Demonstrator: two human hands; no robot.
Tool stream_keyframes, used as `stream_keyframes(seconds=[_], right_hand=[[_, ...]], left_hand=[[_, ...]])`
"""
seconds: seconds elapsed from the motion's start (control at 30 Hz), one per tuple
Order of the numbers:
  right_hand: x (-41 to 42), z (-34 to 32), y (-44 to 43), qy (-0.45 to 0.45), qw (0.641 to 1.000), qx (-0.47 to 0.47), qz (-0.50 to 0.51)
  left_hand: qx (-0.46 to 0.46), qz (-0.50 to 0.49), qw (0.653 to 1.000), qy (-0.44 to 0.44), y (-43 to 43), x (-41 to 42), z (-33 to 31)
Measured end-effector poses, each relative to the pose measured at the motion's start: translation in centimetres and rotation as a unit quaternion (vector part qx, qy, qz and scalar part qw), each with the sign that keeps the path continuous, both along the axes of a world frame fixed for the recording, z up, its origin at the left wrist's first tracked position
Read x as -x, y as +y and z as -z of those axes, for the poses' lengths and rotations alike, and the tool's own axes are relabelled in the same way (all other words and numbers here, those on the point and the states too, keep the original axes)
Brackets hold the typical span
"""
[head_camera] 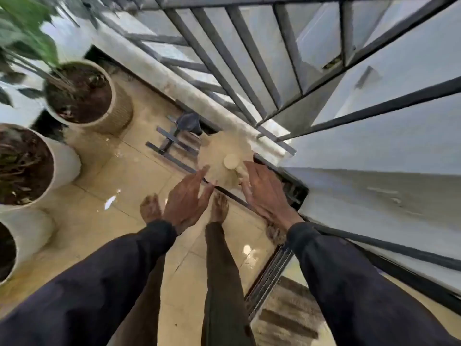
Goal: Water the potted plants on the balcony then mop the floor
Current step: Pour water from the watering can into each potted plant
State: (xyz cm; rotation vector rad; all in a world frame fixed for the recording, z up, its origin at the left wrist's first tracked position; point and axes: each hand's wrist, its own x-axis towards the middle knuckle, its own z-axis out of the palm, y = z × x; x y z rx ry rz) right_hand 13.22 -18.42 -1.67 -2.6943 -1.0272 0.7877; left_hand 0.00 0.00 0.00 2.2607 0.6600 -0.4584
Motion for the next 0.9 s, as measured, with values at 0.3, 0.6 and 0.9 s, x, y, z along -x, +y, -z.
stream_keyframes(seconds=[0.3, 0.6, 0.9], right_hand=[[-4.0, 14.0, -0.5, 0.141, 0.982, 0.098, 0.076], [-3.2, 18.6, -0.9, 0.244, 0.949, -0.033, 0.195], [-1.5, 15.1, 4.4, 0.163, 0.958, -0.163, 0.171]], left_hand=[[0.130, -0.085, 0.987, -0.047, 0.0, -2.1, 13.4], [0.185, -0.183, 0.965, -0.041, -1.0, 1.3, 16.7], [0.182, -0.254, 0.949, -0.034, 1.5, 2.6, 16.9]])
